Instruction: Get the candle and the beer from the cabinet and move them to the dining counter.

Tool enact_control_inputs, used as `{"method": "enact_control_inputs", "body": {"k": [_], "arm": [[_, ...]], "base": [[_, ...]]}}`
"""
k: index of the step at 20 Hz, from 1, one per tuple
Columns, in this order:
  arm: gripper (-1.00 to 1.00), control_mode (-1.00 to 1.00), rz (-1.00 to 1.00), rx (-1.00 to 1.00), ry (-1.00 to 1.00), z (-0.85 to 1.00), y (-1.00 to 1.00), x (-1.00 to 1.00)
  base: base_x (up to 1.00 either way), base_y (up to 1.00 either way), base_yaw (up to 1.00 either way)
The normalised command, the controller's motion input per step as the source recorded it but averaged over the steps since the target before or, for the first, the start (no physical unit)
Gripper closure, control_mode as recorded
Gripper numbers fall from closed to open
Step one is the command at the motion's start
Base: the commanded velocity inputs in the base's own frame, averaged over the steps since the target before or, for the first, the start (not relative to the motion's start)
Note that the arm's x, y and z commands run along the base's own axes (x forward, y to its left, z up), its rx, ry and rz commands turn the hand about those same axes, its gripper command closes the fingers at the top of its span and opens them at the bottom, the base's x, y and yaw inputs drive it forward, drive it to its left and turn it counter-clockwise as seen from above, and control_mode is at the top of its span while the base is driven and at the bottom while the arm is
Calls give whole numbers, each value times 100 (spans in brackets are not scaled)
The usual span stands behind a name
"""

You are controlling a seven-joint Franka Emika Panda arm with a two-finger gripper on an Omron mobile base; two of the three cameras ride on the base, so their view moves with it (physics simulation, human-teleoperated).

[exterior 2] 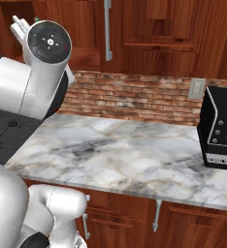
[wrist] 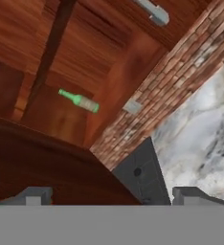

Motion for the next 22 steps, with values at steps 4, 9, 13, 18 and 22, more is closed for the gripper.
{"method": "enact_control_inputs", "body": {"k": [4, 9, 13, 18, 22], "arm": [[-100, -100, 16, 24, 9, -4, 12, 49], [-100, -100, 21, 19, 0, -15, 21, 64], [-100, -100, 21, 17, 0, -16, 19, 70], [-100, -100, 21, 15, 0, -15, 20, 75], [-100, -100, 21, 5, 0, -14, 40, 60]], "base": [[0, 0, 0], [0, 0, 0], [0, 0, 0], [0, 0, 0], [0, 0, 0]]}}
